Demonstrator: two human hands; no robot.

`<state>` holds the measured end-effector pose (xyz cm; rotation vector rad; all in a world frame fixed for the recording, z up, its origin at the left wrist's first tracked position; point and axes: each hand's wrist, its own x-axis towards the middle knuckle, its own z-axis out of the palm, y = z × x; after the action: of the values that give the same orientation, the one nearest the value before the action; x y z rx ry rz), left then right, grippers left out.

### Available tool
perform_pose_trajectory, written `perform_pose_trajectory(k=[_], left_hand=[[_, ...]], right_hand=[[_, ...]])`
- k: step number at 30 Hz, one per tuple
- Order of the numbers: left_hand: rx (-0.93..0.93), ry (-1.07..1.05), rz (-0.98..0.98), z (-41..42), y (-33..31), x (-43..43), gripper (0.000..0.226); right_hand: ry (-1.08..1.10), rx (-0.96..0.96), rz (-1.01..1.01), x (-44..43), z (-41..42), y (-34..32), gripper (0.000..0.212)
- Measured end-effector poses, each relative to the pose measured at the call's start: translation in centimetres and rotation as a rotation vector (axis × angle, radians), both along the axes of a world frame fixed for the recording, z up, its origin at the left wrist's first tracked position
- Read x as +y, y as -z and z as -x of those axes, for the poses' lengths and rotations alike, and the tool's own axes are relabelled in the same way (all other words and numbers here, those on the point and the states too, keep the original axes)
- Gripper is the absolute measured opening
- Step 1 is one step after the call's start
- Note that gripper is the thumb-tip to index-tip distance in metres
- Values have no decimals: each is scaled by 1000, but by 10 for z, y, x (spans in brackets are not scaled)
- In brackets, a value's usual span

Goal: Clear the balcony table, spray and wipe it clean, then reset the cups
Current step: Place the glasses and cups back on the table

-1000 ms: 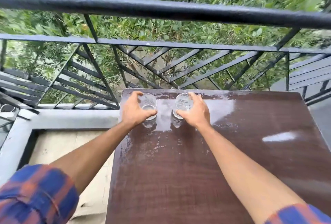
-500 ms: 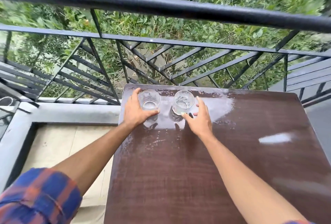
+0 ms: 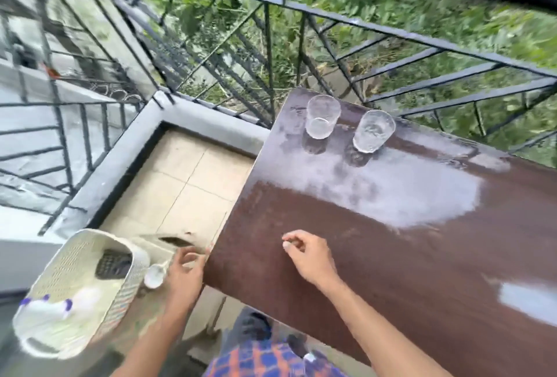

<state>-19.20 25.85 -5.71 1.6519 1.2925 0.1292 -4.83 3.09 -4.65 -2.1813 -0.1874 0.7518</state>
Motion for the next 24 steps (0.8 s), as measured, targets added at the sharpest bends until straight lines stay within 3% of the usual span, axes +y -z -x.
perform_pose_trajectory(k=[7, 11, 14, 24], left_hand=[[124, -322, 44, 145, 31, -22, 17], [328, -363, 115, 192, 68, -18, 41], [369, -410, 180, 210, 97, -9, 58], [443, -432, 301, 210, 114, 52, 99]], right_hand=[[-514, -9, 29, 67, 62, -2, 16], [-752, -14, 71, 116, 88, 1, 20], [-882, -15, 121, 156, 98, 3, 24], [-880, 66, 305, 286, 132, 76, 65]])
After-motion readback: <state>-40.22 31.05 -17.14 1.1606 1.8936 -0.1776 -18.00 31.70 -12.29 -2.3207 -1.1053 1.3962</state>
